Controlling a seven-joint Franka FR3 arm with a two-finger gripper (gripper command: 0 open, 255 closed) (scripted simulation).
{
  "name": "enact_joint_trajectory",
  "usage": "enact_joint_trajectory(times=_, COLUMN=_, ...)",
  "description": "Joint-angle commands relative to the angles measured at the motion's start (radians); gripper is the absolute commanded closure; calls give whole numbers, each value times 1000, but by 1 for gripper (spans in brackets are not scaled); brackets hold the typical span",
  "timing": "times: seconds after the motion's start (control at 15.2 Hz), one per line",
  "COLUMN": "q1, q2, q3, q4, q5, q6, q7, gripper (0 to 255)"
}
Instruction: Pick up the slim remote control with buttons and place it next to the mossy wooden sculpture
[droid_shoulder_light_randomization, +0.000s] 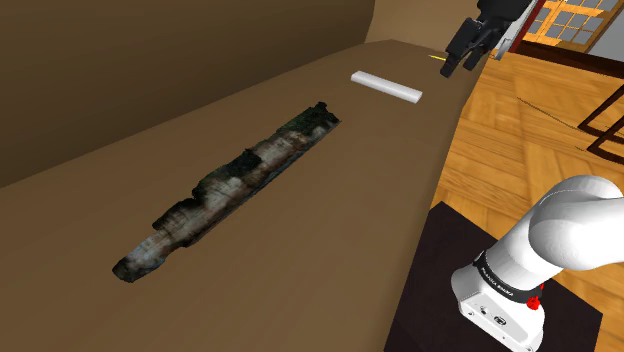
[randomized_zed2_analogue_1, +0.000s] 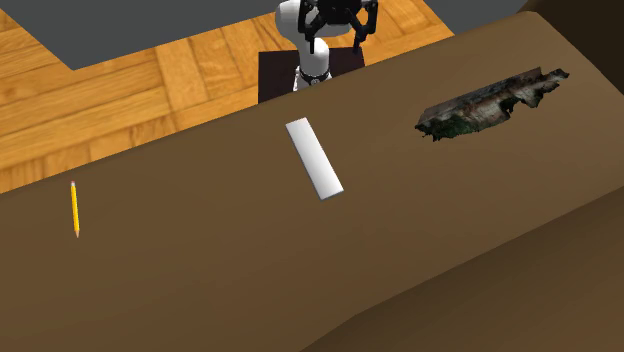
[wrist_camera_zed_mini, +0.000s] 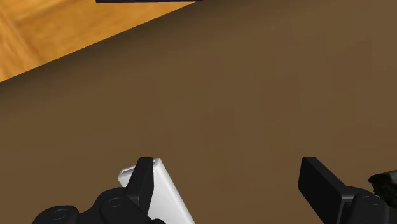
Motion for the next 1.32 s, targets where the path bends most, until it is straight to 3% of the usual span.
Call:
enact_joint_trajectory(times=0.0, q1=0, q2=0, q3=0, q4=0, q5=0, q6=0, q7=0, gripper=0)
enact_joint_trajectory(times=0.53, q1=7, q2=322, q3=-86, q4=150, q5=-16, q6=99, q7=-151, gripper=0)
enact_joint_trajectory(times=1.06, q1=12, q2=664, q3=-144, q4=388, q5=9, q6=126, q7=-299, gripper=0)
enact_joint_trajectory(times=1.25, q1=11, q2=696, q3=-147, q4=387, q5=13, q6=152, q7=-313, gripper=0)
